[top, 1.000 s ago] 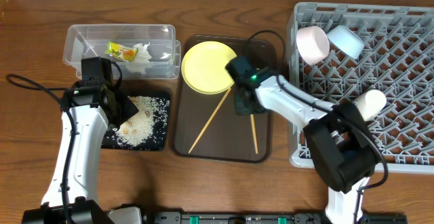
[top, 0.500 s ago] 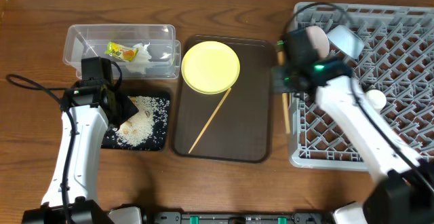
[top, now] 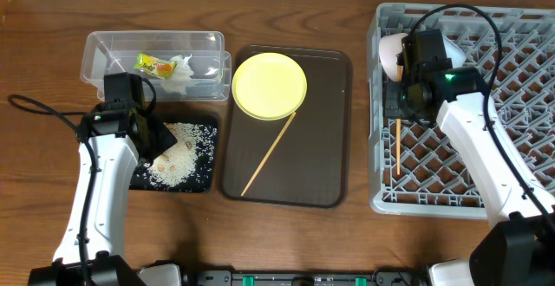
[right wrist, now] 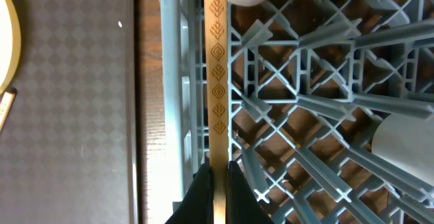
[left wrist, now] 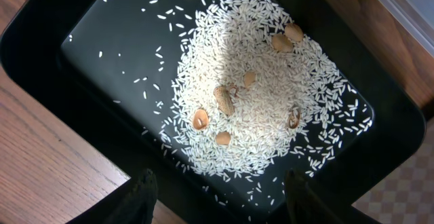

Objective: Sort waste into correct bins and load items into the dishwasher rack
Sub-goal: 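Carry the chopstick to the rack's left edge and release it, then return the right gripper to the tray and grasp the second chopstick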

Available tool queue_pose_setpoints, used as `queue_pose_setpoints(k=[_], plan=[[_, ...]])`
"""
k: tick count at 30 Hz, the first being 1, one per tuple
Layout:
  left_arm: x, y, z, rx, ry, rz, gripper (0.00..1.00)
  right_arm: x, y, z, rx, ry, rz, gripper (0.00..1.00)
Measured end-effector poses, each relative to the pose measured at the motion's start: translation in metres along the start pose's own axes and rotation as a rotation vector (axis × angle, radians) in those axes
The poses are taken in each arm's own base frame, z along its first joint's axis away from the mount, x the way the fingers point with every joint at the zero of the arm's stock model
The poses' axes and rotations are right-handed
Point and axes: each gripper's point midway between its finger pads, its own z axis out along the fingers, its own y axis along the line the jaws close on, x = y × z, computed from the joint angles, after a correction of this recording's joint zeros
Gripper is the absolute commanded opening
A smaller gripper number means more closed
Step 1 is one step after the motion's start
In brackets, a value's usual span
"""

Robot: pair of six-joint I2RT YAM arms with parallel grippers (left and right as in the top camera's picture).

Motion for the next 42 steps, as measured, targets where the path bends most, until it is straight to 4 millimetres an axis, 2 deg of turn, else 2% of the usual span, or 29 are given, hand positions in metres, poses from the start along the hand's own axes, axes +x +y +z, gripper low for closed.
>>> queue_pose_setpoints(k=[1, 6, 9, 15, 18, 23, 26, 31, 34, 37, 42], plan=[[0.000, 0.000, 0.000, 0.000, 0.000, 0.000, 0.63, 0.001, 0.000, 0.001, 0.001, 0.003, -0.002, 0.12], [0.000, 0.000, 0.000, 0.000, 0.000, 0.000, 0.63, 0.010, -0.002, 0.013, 0.006, 0.023, -0.011, 0.24], [0.000, 0.000, 0.000, 0.000, 0.000, 0.000, 0.63, 0.014, -0.002, 0.018, 0.009, 0.036, -0.013, 0.27], [0.000, 0.000, 0.000, 0.000, 0.000, 0.000, 0.63, 0.001, 0.001, 0.019, -0.005, -0.015, -0.010, 0.33], [0.000, 0.000, 0.000, 0.000, 0.000, 0.000, 0.63, -0.013, 0.012, 0.017, -0.056, -0.072, -0.009, 0.34], [0.000, 0.000, 0.000, 0.000, 0.000, 0.000, 0.63, -0.047, 0.054, 0.002, -0.249, -0.209, -0.034, 0.41], [0.000, 0.000, 0.000, 0.000, 0.000, 0.000, 0.63, -0.048, 0.091, -0.010, -0.354, -0.237, -0.095, 0.44], [0.000, 0.000, 0.000, 0.001, -0.001, 0.000, 0.63, -0.020, 0.147, -0.017, -0.433, -0.203, -0.220, 0.46], [0.000, 0.000, 0.000, 0.001, -0.002, 0.000, 0.67, 0.001, 0.178, -0.011, -0.438, -0.176, -0.293, 0.49], [0.000, 0.000, 0.000, 0.001, -0.002, -0.001, 0.67, 0.025, 0.209, 0.009, -0.417, -0.135, -0.351, 0.49], [-0.001, 0.000, 0.000, 0.002, -0.003, -0.001, 0.67, 0.063, 0.238, 0.055, -0.362, -0.052, -0.381, 0.48]])
